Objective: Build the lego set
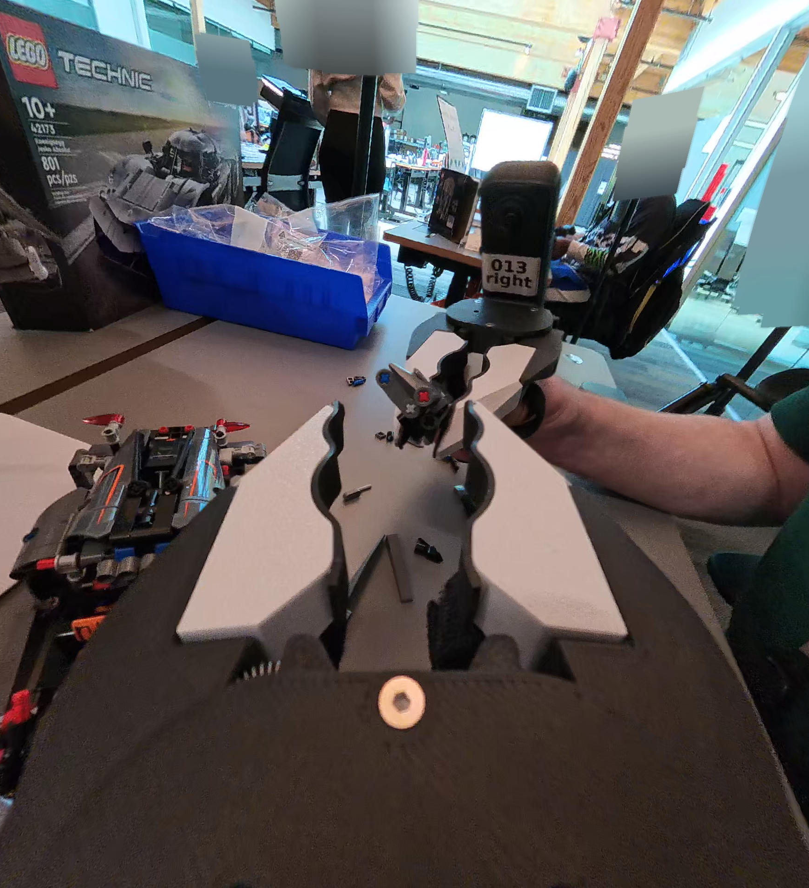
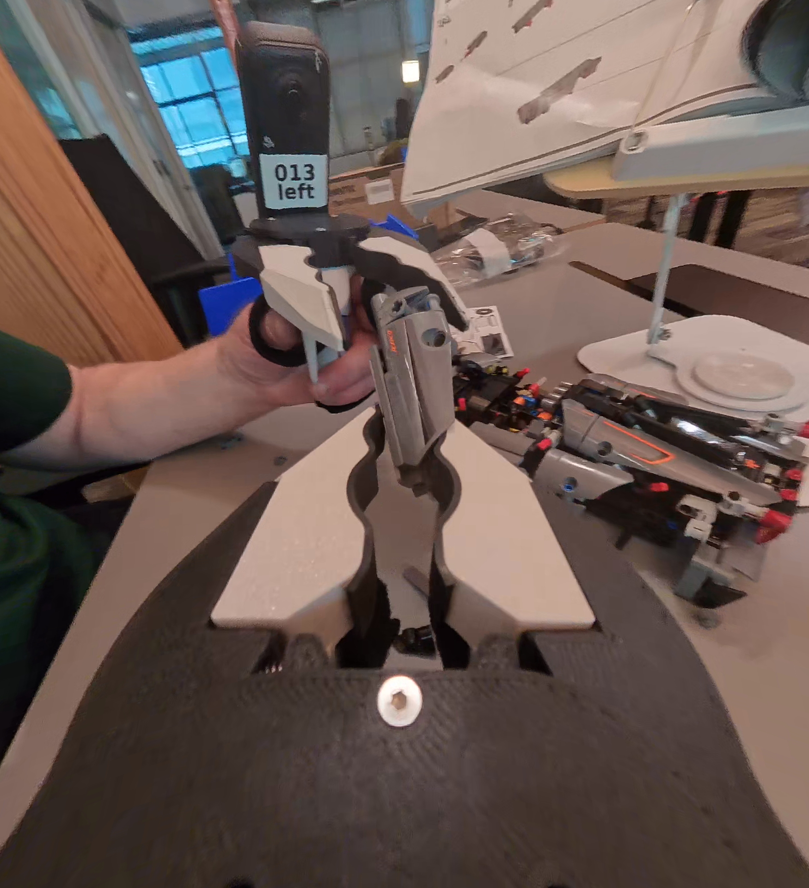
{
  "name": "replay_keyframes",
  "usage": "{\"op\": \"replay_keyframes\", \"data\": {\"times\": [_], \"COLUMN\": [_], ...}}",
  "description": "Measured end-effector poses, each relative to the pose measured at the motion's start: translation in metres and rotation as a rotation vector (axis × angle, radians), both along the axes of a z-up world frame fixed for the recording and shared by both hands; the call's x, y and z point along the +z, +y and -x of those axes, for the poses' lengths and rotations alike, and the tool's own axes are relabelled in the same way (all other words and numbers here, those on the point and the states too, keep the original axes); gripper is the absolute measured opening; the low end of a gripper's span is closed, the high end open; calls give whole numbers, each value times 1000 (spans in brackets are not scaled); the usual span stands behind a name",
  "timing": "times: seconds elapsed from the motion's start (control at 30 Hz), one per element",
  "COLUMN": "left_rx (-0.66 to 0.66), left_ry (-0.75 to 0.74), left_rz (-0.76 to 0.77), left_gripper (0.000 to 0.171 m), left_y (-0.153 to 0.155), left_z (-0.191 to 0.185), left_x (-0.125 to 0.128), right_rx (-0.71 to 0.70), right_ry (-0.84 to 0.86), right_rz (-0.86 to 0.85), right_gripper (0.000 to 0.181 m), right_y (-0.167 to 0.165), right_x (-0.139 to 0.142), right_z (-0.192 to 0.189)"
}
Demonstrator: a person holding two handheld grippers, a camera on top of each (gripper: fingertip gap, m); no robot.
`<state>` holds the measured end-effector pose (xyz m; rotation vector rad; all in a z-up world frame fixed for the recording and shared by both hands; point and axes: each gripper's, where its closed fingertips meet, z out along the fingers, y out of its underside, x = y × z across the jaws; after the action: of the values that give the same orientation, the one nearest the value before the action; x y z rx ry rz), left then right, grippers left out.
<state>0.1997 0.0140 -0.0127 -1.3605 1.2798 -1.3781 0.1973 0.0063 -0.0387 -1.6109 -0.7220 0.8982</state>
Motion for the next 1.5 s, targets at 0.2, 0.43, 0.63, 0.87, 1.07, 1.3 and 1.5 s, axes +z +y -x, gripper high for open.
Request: {"op": "replay_keyframes", "data": {"times": [0.2, 0.43, 0.63, 0.87, 1.07, 1.3, 1.5], "left_rx": [-36, -126, -167, -67, -13, -51, -83], "left_ry": [13, -22, -91, -115, -125, -127, -124], "left_rz": [-38, -57, 2, 65, 236, 378, 414], "left_gripper": [37, 33, 31, 30, 30, 30, 31], "left_y": [-10, -26, -30, -12, 5, 5, 3], "left_z": [-4, -4, -2, -3, -4, -7, -8], "left_x": [-3, 1, 7, 12, 9, 4, 3], "right_rx": [67, 241, 299, 62, -218, -309, -284], "right_ry": [11, 156, 226, 144, -220, -526, -425], "right_rz": [44, 149, 178, 62, -242, -417, -361], "right_gripper": [14, 13, 13, 38, 51, 38, 35], "right_y": [-6, -23, -30, -2, 11, 13, 10], "right_x": [-5, 3, 9, 8, 11, -1, 4], "right_z": [7, 16, 20, 2, -13, 1, -2]}}
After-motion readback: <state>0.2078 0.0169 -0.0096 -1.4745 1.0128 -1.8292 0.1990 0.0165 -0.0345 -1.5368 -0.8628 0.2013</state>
